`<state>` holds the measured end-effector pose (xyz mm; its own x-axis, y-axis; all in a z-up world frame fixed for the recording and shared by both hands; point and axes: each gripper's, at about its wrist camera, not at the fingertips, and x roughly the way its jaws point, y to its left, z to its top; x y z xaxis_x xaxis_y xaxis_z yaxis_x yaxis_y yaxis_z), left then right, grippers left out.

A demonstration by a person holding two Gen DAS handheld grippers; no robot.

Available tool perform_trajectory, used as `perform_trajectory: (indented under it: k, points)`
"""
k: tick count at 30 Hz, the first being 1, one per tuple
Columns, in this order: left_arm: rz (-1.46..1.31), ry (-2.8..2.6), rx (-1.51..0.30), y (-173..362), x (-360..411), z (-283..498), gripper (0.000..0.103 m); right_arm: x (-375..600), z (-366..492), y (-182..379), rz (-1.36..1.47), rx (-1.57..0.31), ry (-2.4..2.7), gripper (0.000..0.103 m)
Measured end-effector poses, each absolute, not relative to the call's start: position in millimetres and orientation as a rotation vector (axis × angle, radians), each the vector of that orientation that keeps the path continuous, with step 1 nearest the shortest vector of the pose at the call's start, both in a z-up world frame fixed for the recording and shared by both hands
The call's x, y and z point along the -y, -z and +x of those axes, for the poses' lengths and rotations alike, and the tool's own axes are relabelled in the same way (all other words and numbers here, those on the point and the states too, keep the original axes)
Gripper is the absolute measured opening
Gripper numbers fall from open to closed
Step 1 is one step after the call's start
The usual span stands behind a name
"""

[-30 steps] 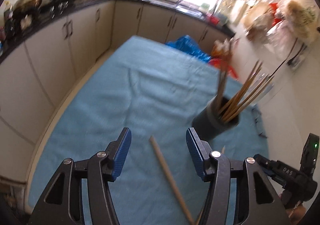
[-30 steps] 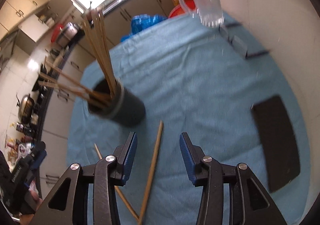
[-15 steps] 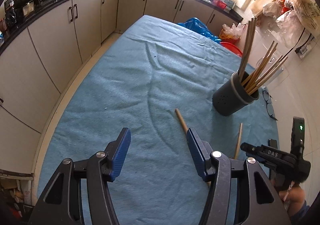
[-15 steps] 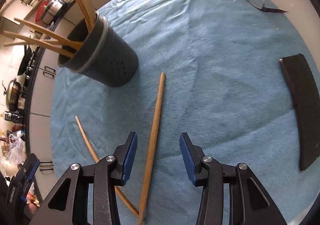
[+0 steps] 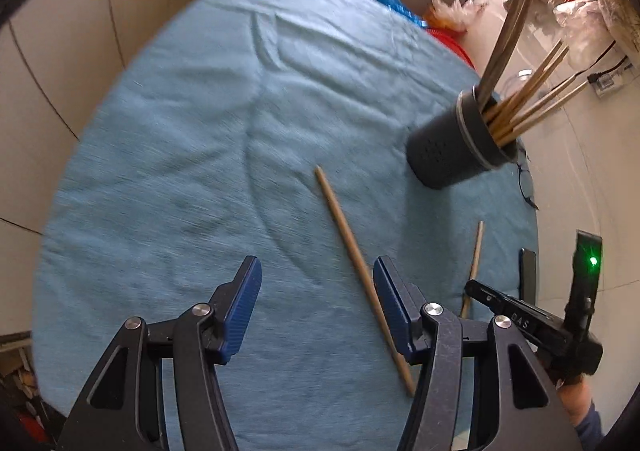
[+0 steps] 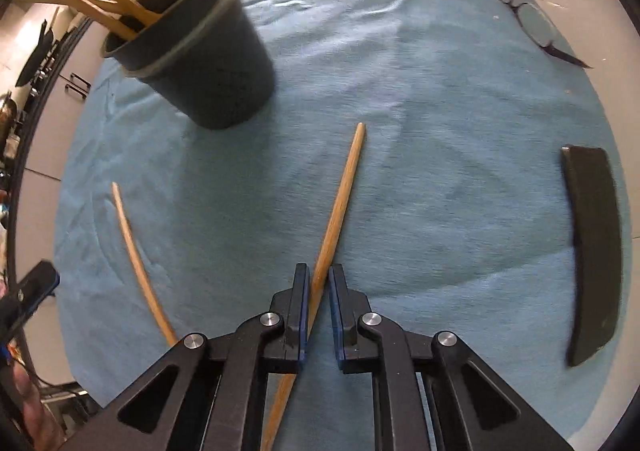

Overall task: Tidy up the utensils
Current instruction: 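Close the right tool on a wooden chopstick while the left grasps another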

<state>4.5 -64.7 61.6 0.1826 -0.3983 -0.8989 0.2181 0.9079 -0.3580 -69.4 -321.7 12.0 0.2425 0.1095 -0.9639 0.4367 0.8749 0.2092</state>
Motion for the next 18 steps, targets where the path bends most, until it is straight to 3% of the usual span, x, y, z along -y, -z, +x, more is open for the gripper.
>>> perform_trajectory:
  k: [12,15,18]
  points:
    - [-0.139,0.354,-1.435,-23,120,33,0.056,383,-118,-24,0.592,-1.266,0.258,0.011]
    - [-0.041,0.319,-1.412,-23,134,34,0.044,396,-126,-27,0.639,-1.247,0.269,0.012]
    - [0.075,0.326,-1.376,-23,145,27,0.025,403,-126,-27,0.681,-1.241,0.269,0.016]
